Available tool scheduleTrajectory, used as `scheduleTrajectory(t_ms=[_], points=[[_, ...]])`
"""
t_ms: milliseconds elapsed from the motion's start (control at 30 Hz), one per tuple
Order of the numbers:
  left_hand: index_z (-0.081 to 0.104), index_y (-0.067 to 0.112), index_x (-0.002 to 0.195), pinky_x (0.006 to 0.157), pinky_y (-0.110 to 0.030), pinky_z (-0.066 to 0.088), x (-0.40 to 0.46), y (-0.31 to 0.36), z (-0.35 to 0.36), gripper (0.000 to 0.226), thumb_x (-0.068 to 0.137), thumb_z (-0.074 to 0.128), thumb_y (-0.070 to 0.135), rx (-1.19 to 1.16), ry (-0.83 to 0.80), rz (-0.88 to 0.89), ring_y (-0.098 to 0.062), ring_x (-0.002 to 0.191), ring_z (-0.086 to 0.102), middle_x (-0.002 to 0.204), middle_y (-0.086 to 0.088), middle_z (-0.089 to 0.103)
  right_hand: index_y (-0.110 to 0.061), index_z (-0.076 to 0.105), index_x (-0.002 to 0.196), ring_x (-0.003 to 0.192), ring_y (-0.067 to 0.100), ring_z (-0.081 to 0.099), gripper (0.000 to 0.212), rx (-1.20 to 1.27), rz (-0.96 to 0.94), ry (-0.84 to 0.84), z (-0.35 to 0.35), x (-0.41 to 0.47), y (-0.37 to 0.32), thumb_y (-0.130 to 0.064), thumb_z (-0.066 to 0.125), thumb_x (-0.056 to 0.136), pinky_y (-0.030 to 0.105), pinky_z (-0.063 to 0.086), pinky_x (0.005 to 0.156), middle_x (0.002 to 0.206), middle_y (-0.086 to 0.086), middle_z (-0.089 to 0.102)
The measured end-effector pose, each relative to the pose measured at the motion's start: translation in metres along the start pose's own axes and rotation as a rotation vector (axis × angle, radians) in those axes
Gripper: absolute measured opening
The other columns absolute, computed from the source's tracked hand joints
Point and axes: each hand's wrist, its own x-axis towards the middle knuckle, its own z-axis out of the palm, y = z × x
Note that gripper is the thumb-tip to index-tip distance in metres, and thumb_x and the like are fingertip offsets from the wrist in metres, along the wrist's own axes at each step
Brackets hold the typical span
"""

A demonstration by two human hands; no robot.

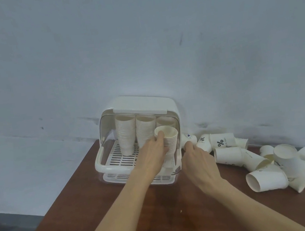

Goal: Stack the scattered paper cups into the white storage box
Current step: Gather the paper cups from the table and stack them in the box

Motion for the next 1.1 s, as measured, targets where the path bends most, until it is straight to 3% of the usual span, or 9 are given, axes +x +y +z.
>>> scheduleTrajectory(t_ms=[100, 233, 333, 433, 567, 767, 1100], points=[[0.032, 0.013, 0.124, 0.065, -0.040, 0.047, 0.000, 0.001, 0.003, 0.032, 0.099, 0.049, 0.026, -0.015, -0.010, -0.024, -0.030, 0.089, 0.055, 0.106, -0.011, 0.058, -0.011, 0.044, 0.103, 0.088, 0.033, 0.056, 0.015, 0.032, 0.043, 0.026, -0.001, -0.005, 0.006, -0.011, 0.035, 0.091, 0.036, 0.030, 0.060, 0.099, 0.008, 0.061], [0.004, 0.020, 0.151, 0.058, -0.038, 0.040, -0.007, 0.005, 0.003, 0.072, 0.094, 0.048, 0.015, 0.053, -0.012, -0.073, -0.031, 0.087, 0.058, 0.106, -0.008, 0.060, -0.013, 0.043, 0.108, 0.087, 0.033, 0.057, 0.018, 0.035, 0.074, 0.009, -0.007, -0.012, 0.011, -0.014, 0.035, 0.091, 0.035, 0.029, 0.060, 0.101, 0.008, 0.059], [-0.007, 0.022, 0.152, 0.056, -0.038, 0.042, -0.020, 0.011, -0.005, 0.084, 0.091, 0.049, 0.014, 0.077, 0.029, -0.088, -0.030, 0.081, 0.059, 0.104, -0.008, 0.061, -0.014, 0.043, 0.109, 0.086, 0.031, 0.056, 0.019, 0.052, 0.075, 0.006, -0.016, -0.017, 0.013, -0.014, 0.034, 0.092, 0.034, 0.030, 0.062, 0.102, 0.006, 0.059], [0.000, 0.023, 0.152, 0.063, -0.041, 0.047, -0.036, 0.025, -0.020, 0.074, 0.094, 0.044, 0.017, 0.059, 0.026, -0.104, -0.031, 0.086, 0.058, 0.106, -0.008, 0.058, -0.014, 0.044, 0.106, 0.085, 0.029, 0.056, 0.016, 0.065, 0.068, 0.020, -0.030, -0.025, 0.012, -0.013, 0.034, 0.093, 0.034, 0.030, 0.062, 0.101, 0.004, 0.060], [0.011, 0.024, 0.152, 0.067, -0.039, 0.041, -0.059, 0.047, -0.041, 0.062, 0.097, 0.040, 0.023, 0.034, 0.021, -0.088, -0.030, 0.097, 0.056, 0.114, -0.007, 0.055, -0.014, 0.044, 0.105, 0.089, 0.032, 0.059, 0.016, 0.084, 0.066, 0.035, -0.049, -0.038, 0.013, -0.013, 0.033, 0.093, 0.037, 0.034, 0.064, 0.101, 0.005, 0.061], [0.016, 0.027, 0.149, 0.077, -0.042, 0.048, -0.088, 0.081, -0.063, 0.056, 0.098, 0.040, 0.025, 0.007, 0.020, -0.043, -0.031, 0.099, 0.057, 0.116, -0.004, 0.055, -0.013, 0.042, 0.115, 0.093, 0.034, 0.059, 0.023, 0.106, 0.105, 0.048, -0.071, -0.061, 0.024, -0.015, 0.032, 0.094, 0.040, 0.039, 0.069, 0.106, 0.008, 0.061], [0.027, 0.029, 0.142, 0.076, -0.040, 0.047, -0.126, 0.132, -0.070, 0.045, 0.099, 0.039, 0.029, -0.088, 0.045, 0.040, -0.030, 0.099, 0.058, 0.111, -0.003, 0.057, -0.011, 0.046, 0.113, 0.092, 0.035, 0.059, 0.025, 0.169, 0.194, 0.058, -0.103, -0.101, 0.062, -0.011, 0.038, 0.089, 0.037, 0.034, 0.064, 0.101, 0.013, 0.064]])
